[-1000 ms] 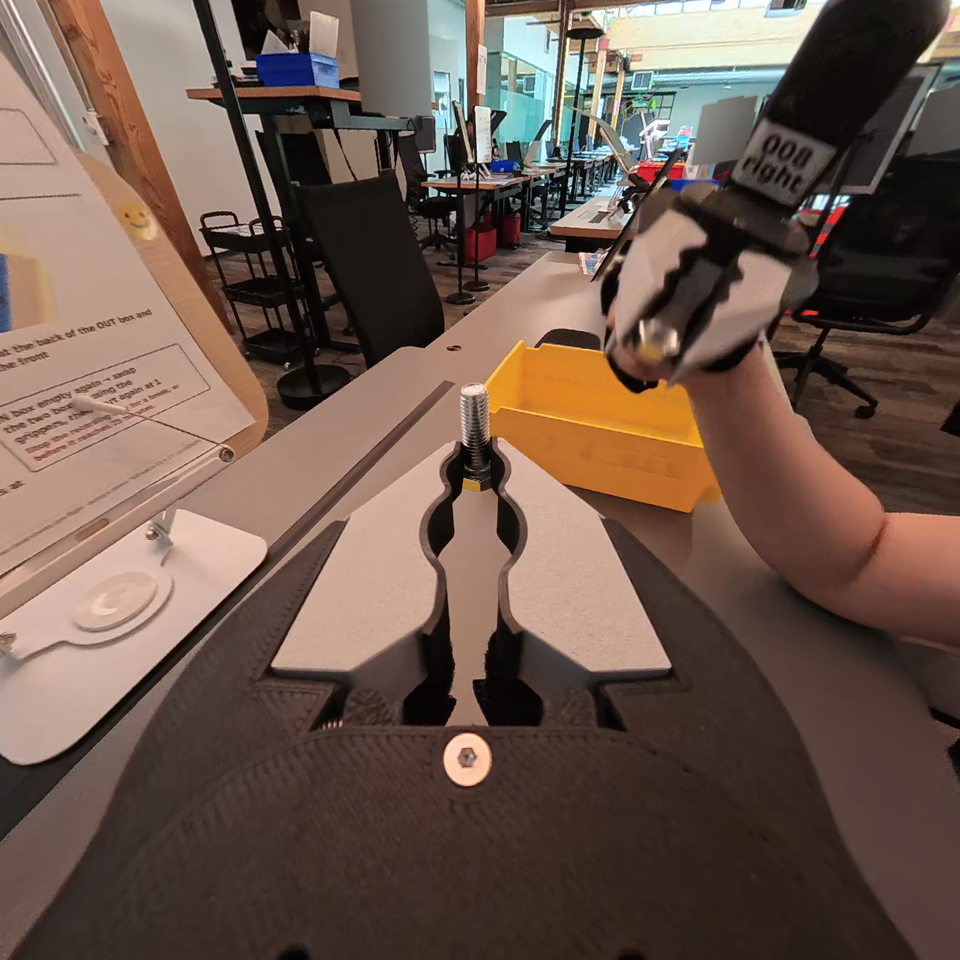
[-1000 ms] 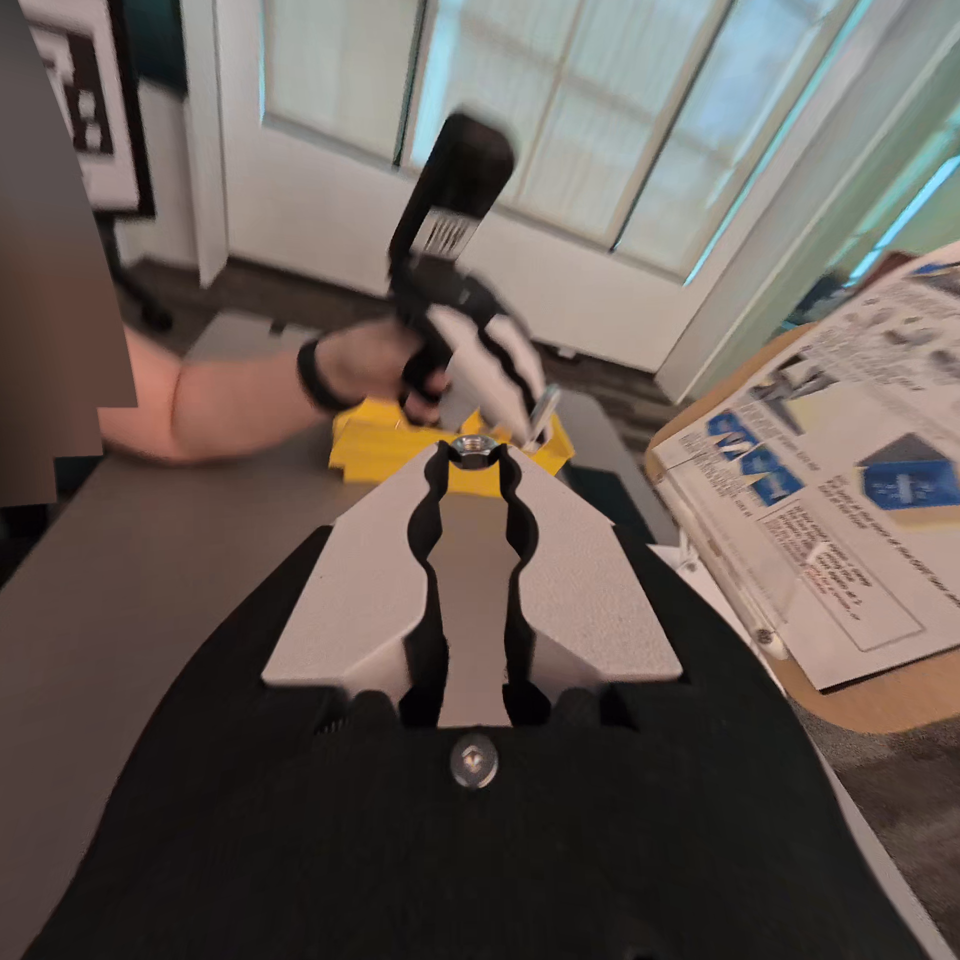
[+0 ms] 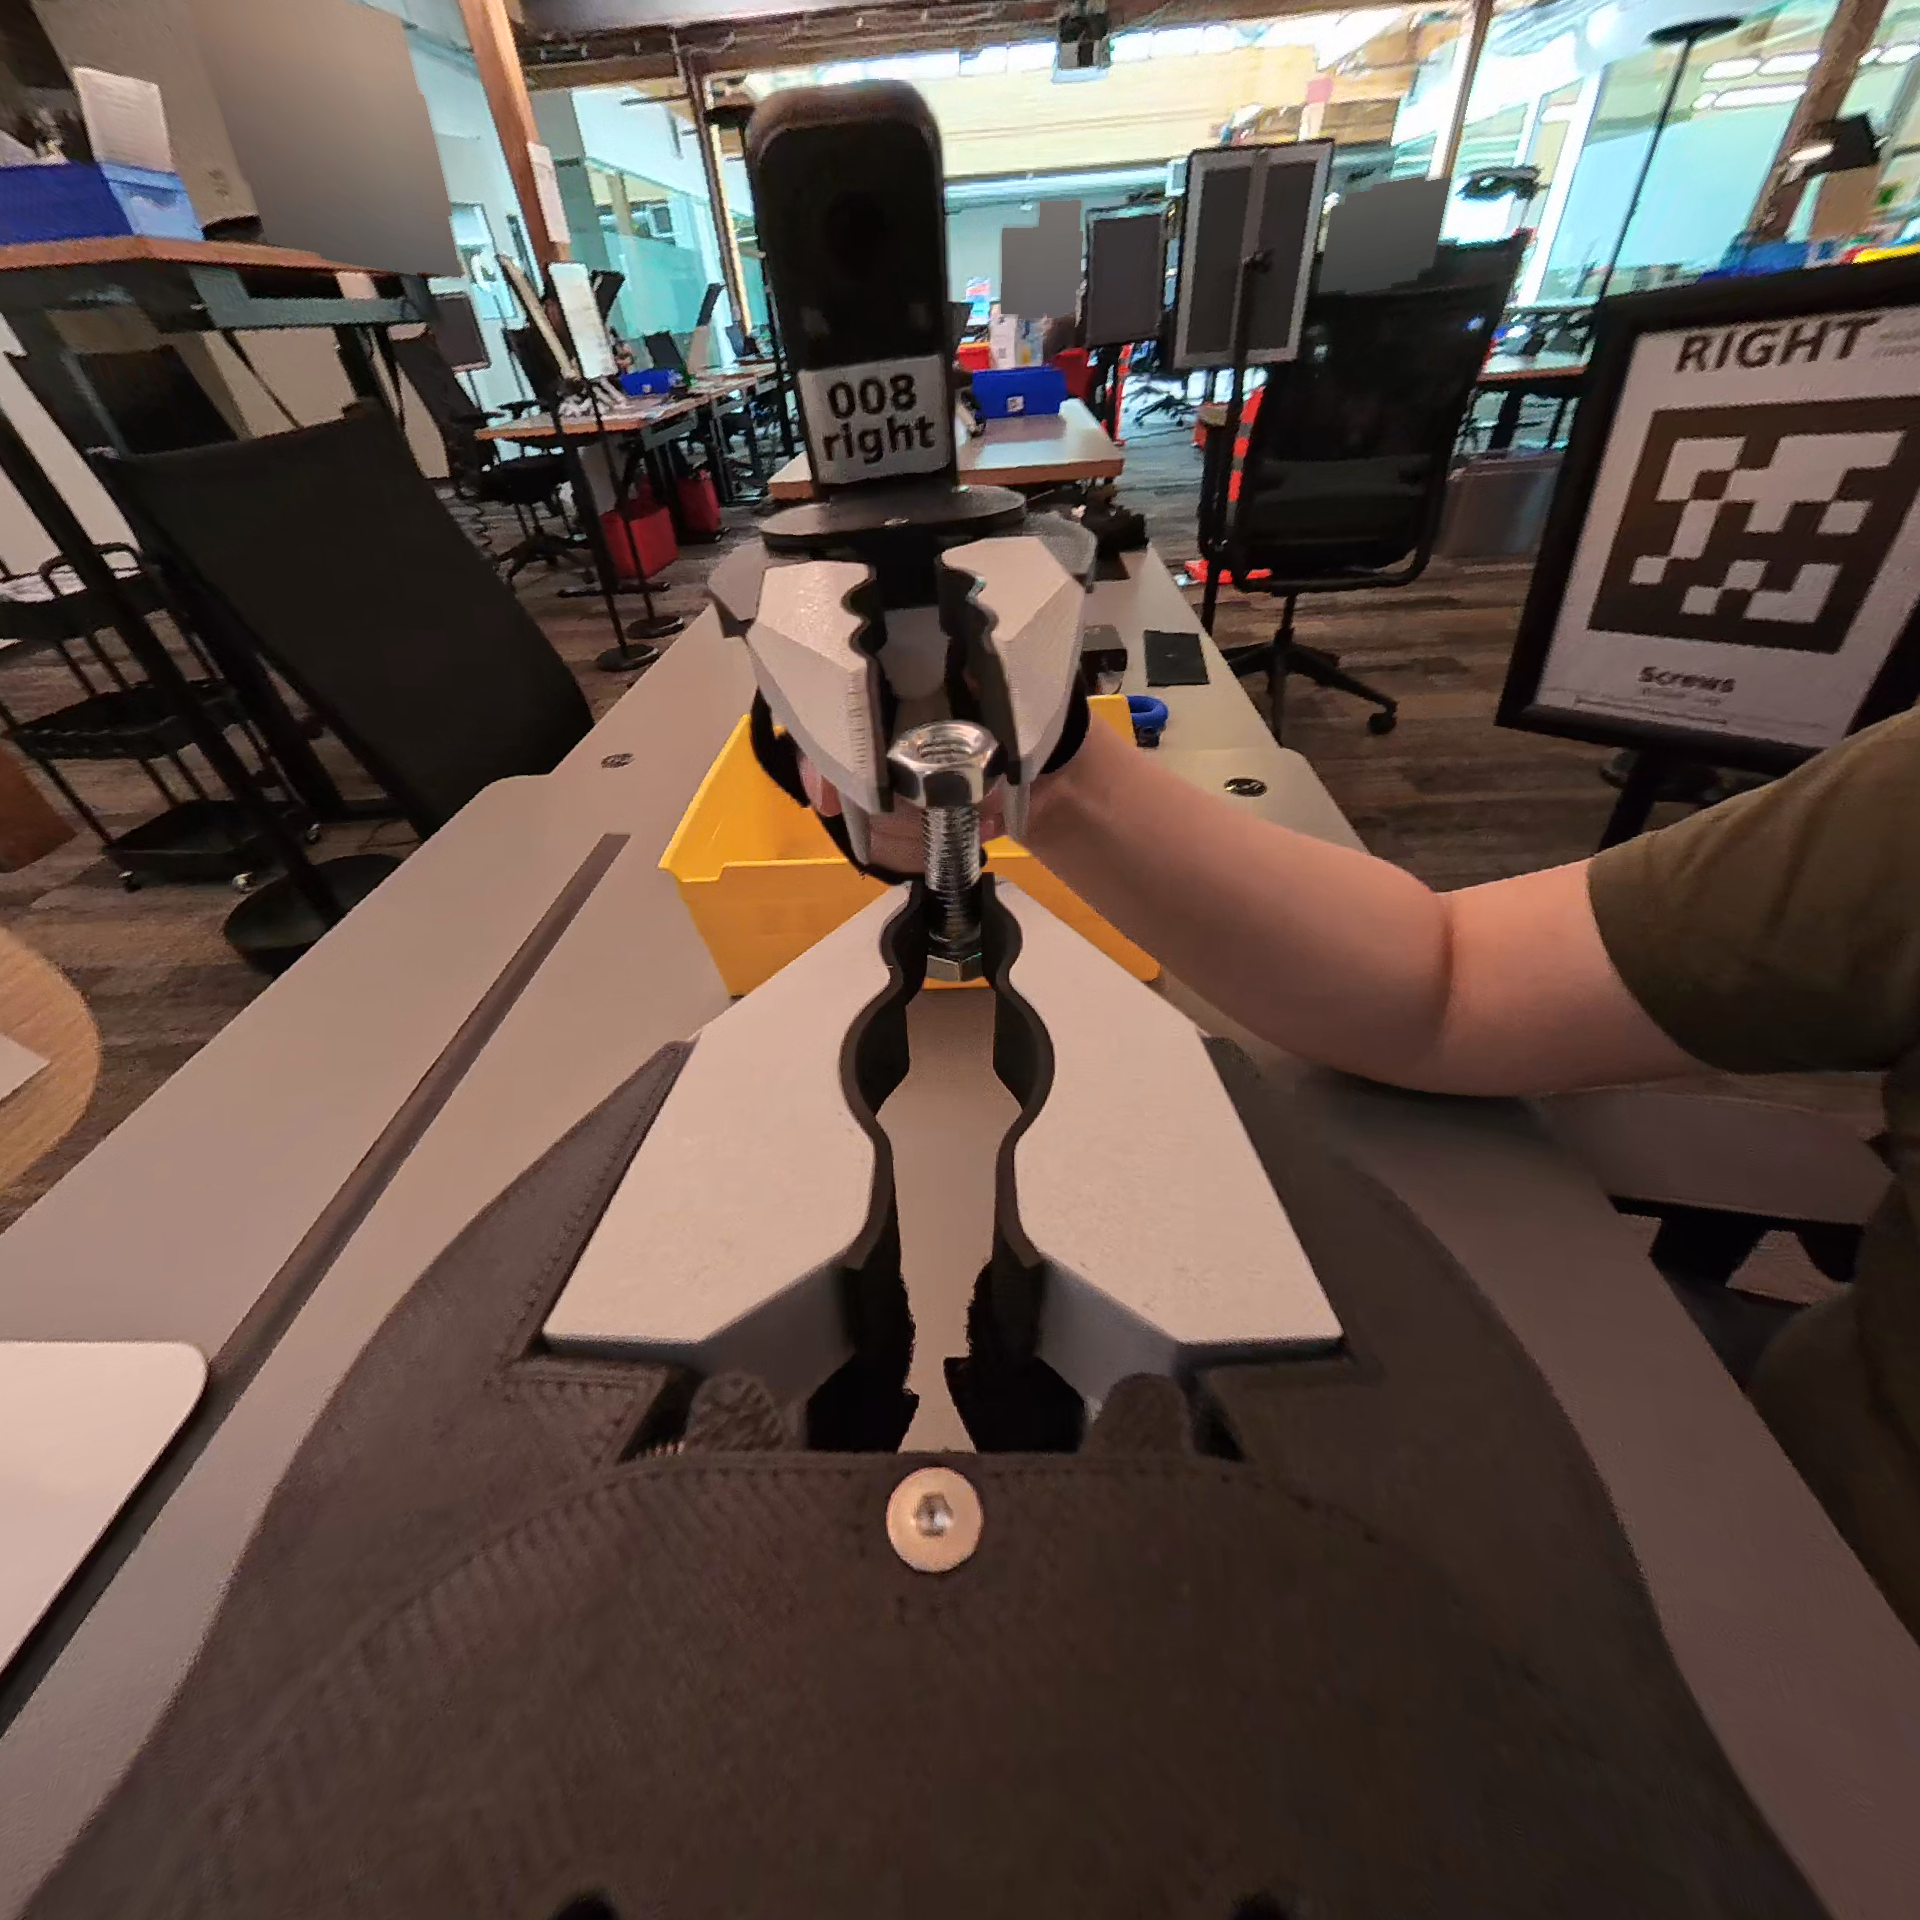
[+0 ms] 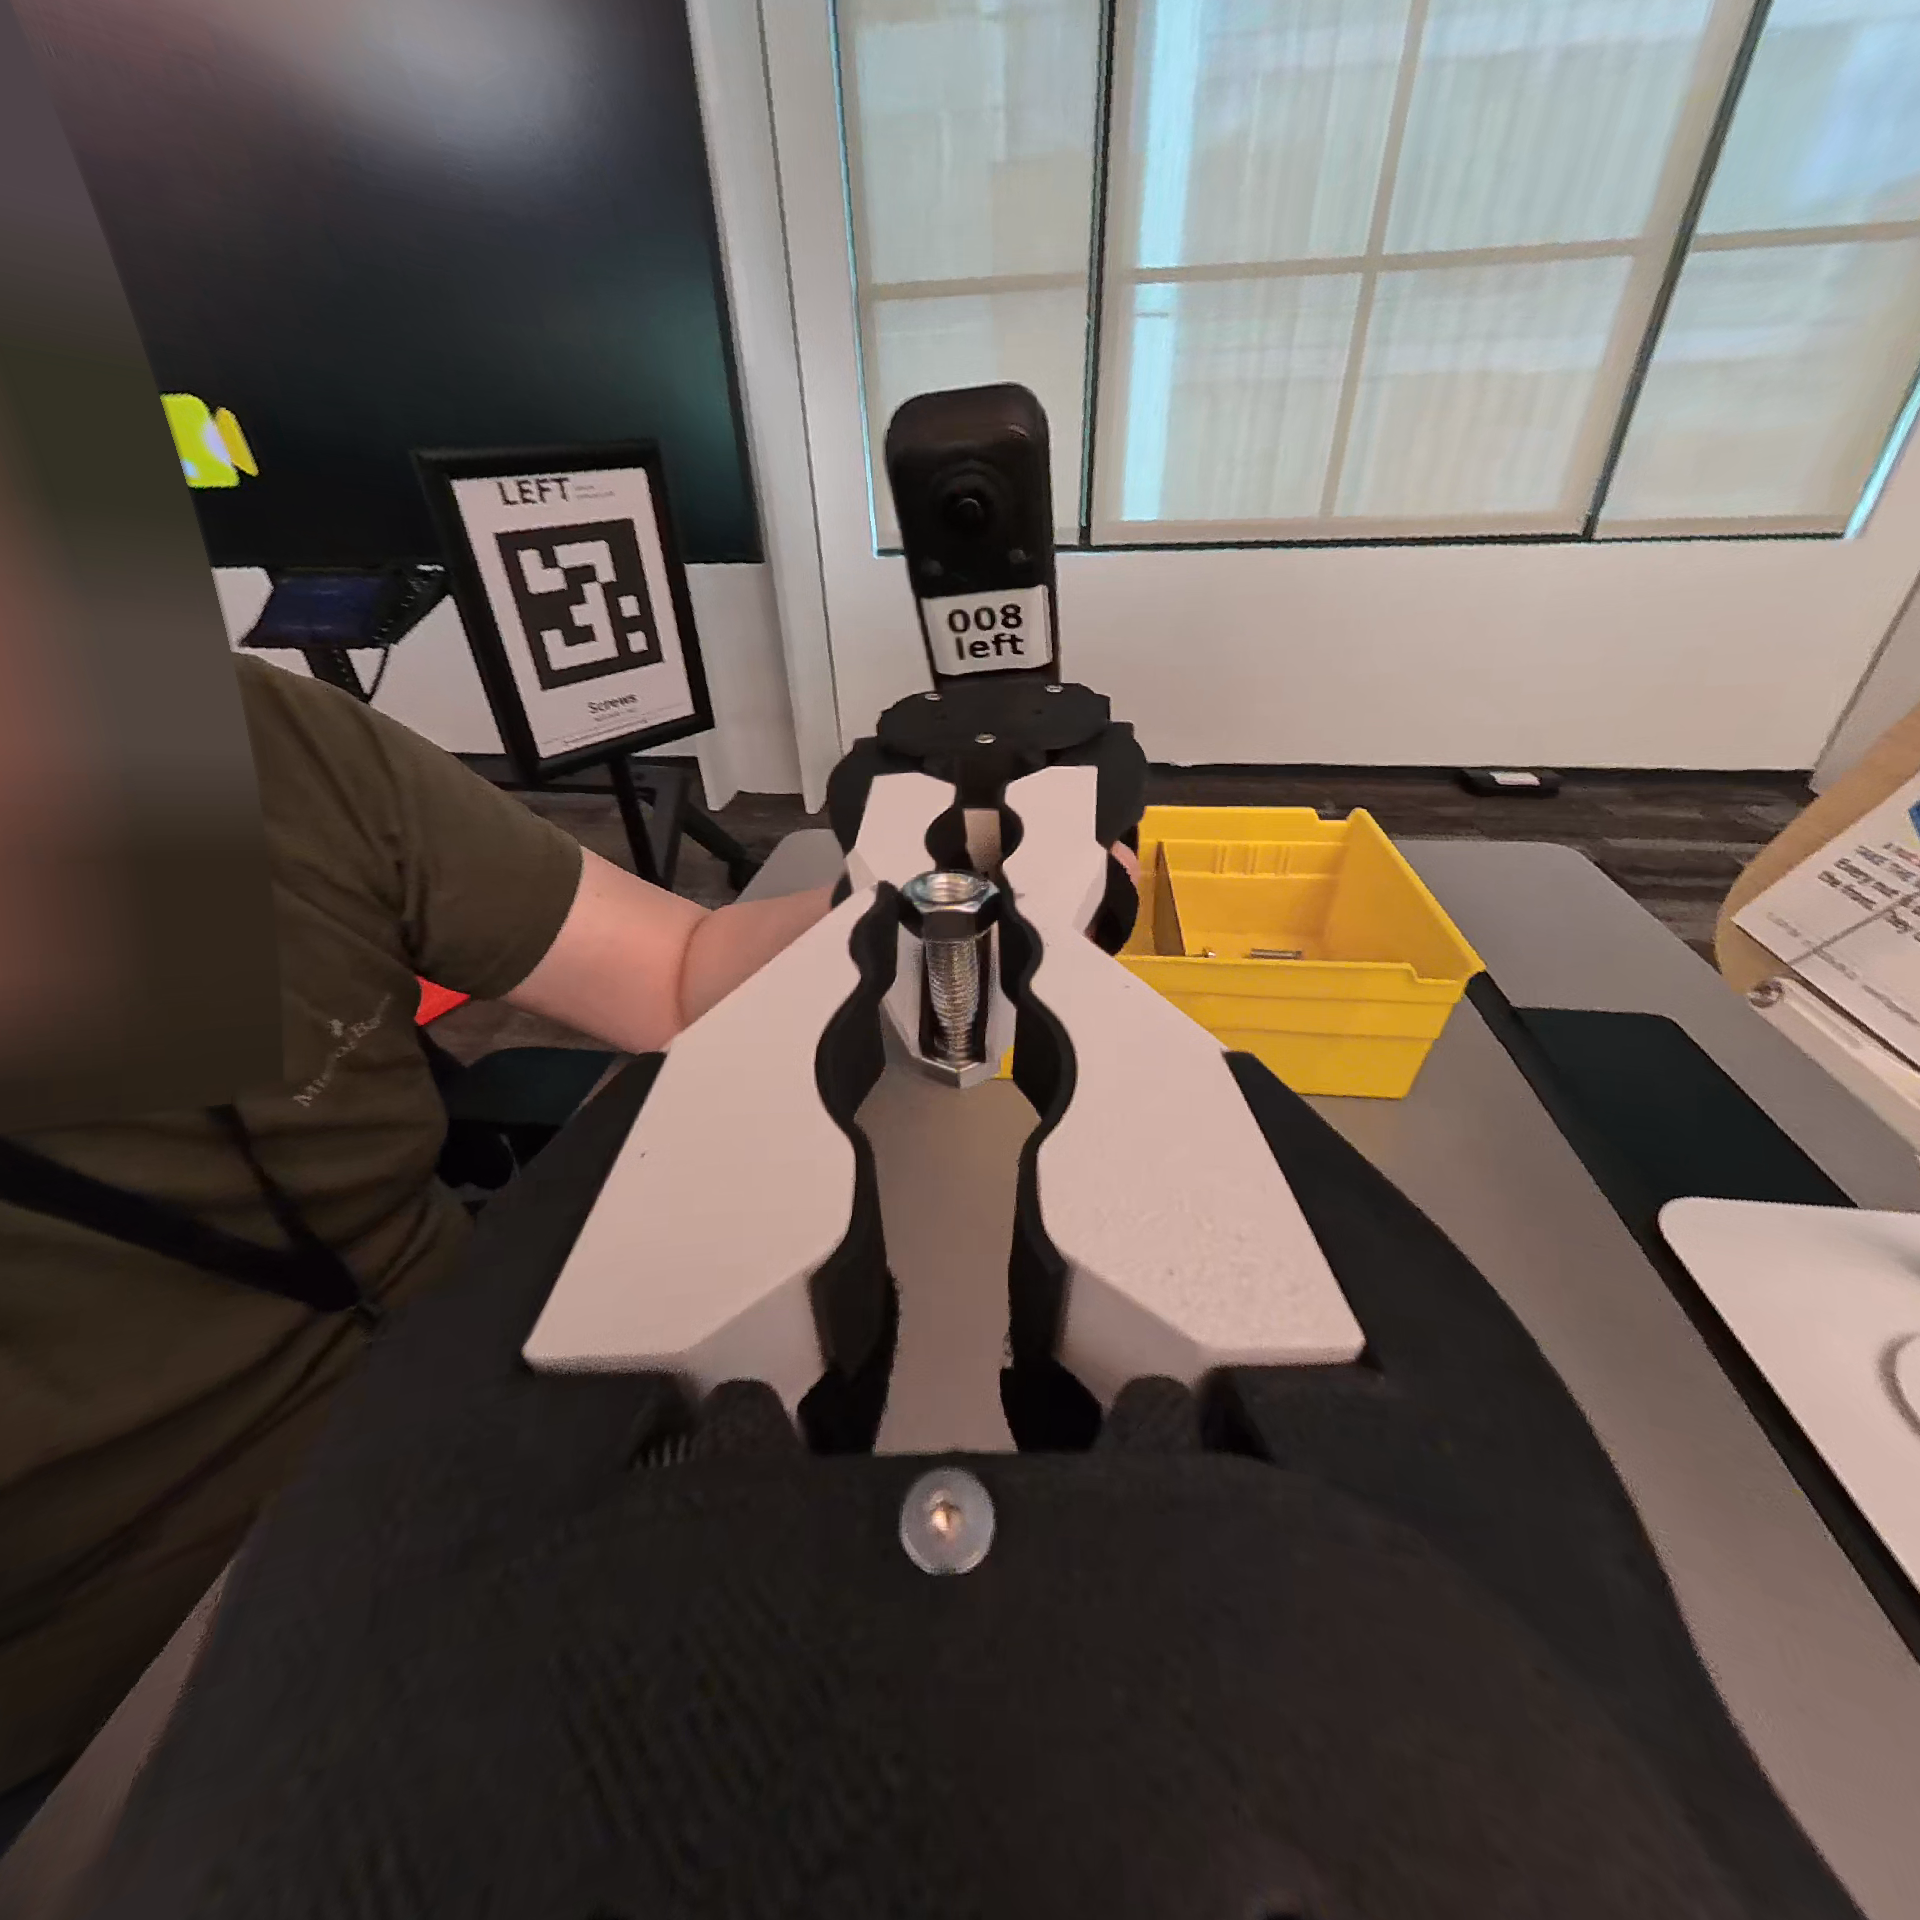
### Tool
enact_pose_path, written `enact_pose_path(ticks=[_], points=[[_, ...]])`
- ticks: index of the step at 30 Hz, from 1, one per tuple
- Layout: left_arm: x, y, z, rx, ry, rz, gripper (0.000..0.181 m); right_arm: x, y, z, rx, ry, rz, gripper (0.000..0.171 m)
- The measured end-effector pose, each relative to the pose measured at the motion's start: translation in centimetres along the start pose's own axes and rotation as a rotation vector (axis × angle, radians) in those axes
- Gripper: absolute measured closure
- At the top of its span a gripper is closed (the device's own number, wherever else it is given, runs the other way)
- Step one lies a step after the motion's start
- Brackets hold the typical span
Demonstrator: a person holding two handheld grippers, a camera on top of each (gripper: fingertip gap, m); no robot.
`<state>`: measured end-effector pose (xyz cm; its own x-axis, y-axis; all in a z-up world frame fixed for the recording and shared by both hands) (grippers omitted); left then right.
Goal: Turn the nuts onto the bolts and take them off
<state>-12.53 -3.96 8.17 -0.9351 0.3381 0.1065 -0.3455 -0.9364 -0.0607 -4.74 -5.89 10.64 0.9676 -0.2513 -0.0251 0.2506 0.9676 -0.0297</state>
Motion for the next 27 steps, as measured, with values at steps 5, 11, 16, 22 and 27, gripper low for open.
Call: enact_pose_path(ticks=[5, 11, 16, 22, 27], points=[[0.1, 0.2, 0.1, 0.002, -0.001, -0.023, 0.174, -0.1, -0.2, -0.1, -0.006, 0.002, 0.025, 0.153], [0.0, 0.9, 0.2, 0.045, 0.019, -0.104, 0.174, -0.1, -0.8, 0.1, 0.001, 0.025, 0.086, 0.153], [0.3, 2.0, 0.9, 0.118, 0.082, -0.255, 0.174, -0.6, -1.8, 0.6, -0.037, 0.084, 0.199, 0.153], [0.6, 1.9, 1.2, 0.209, 0.107, -0.317, 0.174, -1.1, -1.5, 0.8, -0.129, 0.122, 0.231, 0.154], [1.1, 0.5, 1.2, 0.298, 0.103, -0.236, 0.174, -1.1, 0.1, 0.9, -0.212, 0.127, 0.129, 0.154]])
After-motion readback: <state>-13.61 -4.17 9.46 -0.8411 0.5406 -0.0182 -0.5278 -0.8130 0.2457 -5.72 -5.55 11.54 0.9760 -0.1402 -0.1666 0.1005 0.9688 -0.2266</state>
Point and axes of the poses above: each gripper's, where its closed fingertips meet, x back along the fingers, z out of its top, y = z × x across the jaws, the point moved 5 cm from there along x, back along the fingers, and after that the axes turned 1 degree about -z, right-handed, at the moved point
